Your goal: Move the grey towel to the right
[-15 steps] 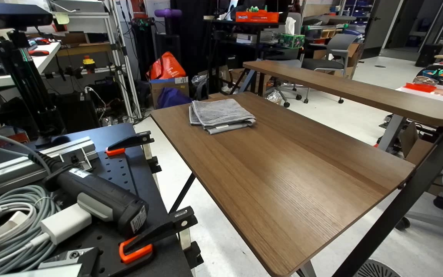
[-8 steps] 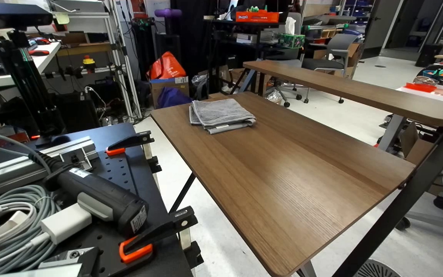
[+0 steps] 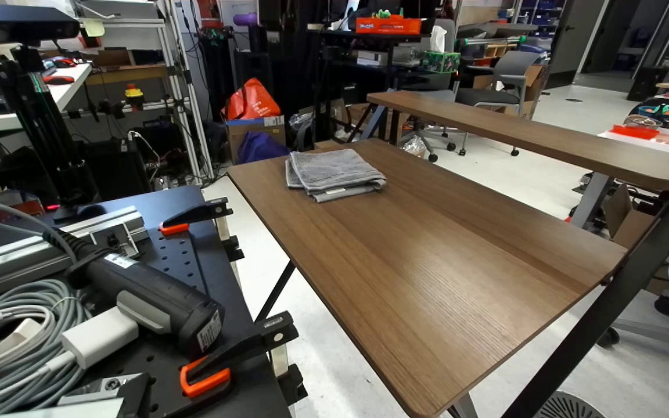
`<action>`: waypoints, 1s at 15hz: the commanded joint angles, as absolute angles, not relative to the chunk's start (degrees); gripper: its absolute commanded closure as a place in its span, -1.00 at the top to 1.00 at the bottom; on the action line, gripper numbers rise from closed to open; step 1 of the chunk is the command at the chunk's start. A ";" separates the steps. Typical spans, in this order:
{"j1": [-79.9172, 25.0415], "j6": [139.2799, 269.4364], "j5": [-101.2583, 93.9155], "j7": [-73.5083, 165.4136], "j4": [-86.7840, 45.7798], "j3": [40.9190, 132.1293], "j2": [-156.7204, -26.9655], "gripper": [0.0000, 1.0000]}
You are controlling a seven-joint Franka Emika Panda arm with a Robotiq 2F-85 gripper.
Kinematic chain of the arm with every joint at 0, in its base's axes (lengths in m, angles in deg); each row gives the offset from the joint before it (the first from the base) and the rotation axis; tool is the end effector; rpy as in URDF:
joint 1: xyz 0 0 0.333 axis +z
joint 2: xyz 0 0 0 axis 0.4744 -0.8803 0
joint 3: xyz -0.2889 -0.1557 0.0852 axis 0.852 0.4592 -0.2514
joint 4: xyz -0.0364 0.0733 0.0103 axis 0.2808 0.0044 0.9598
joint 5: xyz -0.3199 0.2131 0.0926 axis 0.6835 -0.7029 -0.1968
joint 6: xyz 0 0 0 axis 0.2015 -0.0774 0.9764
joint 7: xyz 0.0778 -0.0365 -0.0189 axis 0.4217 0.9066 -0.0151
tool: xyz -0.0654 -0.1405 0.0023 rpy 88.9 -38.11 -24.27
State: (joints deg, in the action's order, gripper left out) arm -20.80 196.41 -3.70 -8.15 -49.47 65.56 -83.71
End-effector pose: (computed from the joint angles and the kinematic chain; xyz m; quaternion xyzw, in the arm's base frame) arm 0.5114 0.2284 0.3168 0.9598 -0.2797 -0.0183 0.0147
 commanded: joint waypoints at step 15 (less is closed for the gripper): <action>-1.89 214.94 6.90 -35.88 -32.22 84.86 -115.01 1.00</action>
